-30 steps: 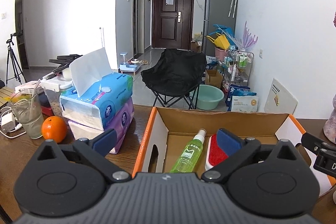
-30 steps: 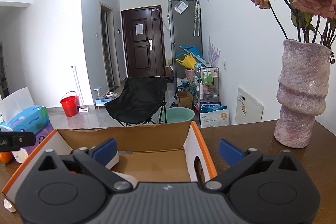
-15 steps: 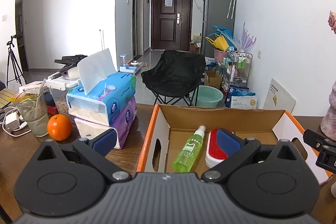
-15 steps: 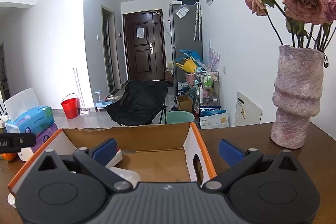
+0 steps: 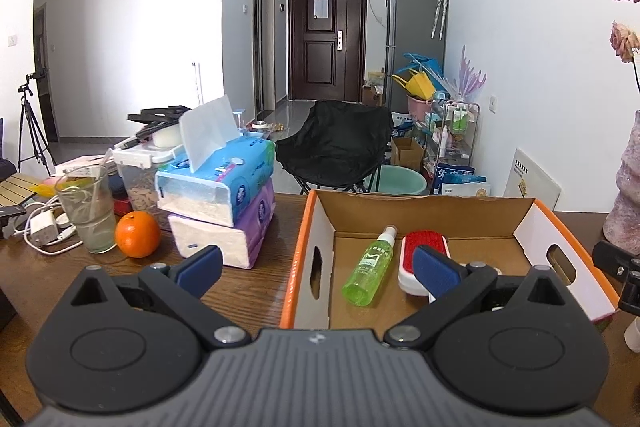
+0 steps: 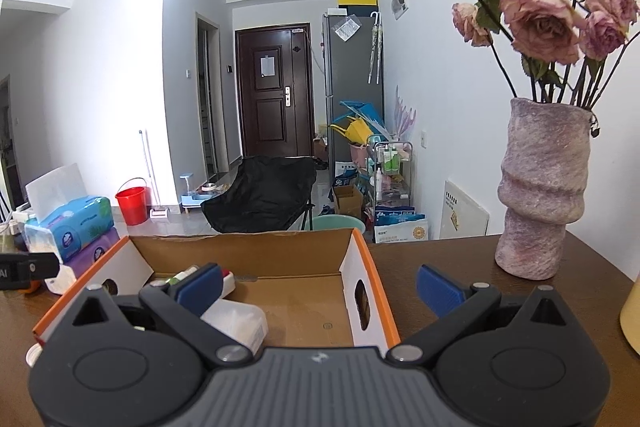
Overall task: Organize rigid objects
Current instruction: 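Withdraw both tools from the box back over the table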
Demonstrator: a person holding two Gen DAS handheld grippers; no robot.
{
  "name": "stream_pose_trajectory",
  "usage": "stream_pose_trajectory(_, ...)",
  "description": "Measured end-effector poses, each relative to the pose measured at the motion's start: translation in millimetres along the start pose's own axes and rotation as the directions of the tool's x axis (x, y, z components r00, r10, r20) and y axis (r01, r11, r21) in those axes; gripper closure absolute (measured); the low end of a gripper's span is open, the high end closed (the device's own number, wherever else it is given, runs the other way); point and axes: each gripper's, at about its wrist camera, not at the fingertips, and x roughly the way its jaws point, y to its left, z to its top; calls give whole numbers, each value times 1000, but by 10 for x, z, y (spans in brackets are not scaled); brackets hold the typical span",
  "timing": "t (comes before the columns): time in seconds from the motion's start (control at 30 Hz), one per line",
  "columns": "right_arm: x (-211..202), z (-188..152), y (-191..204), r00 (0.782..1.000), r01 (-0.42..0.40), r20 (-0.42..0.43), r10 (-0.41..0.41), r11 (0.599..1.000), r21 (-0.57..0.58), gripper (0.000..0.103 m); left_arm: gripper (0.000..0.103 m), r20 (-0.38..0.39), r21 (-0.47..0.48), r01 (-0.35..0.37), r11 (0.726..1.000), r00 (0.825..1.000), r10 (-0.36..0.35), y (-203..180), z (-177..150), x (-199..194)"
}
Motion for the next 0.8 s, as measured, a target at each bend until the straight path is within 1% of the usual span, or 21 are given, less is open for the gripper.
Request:
stream_pose_trajectory(0.27, -236, -76, -8, 1000, 16, -1, -16, 1000, -14, 0, 0, 26, 4, -5, 1000, 1000, 5, 90, -108, -242)
stream_pose_trajectory(0.57, -545, -172, -84, 999, 31, 9, -30, 1000, -8, 0, 0, 27, -5, -24, 1000, 999, 24, 216, -267, -471)
stream_pose_trajectory(0.8, -745, -277, -132, 999, 44, 2, -44, 999, -29, 0, 0, 33, -4, -45, 999, 998, 45, 322, -395, -680)
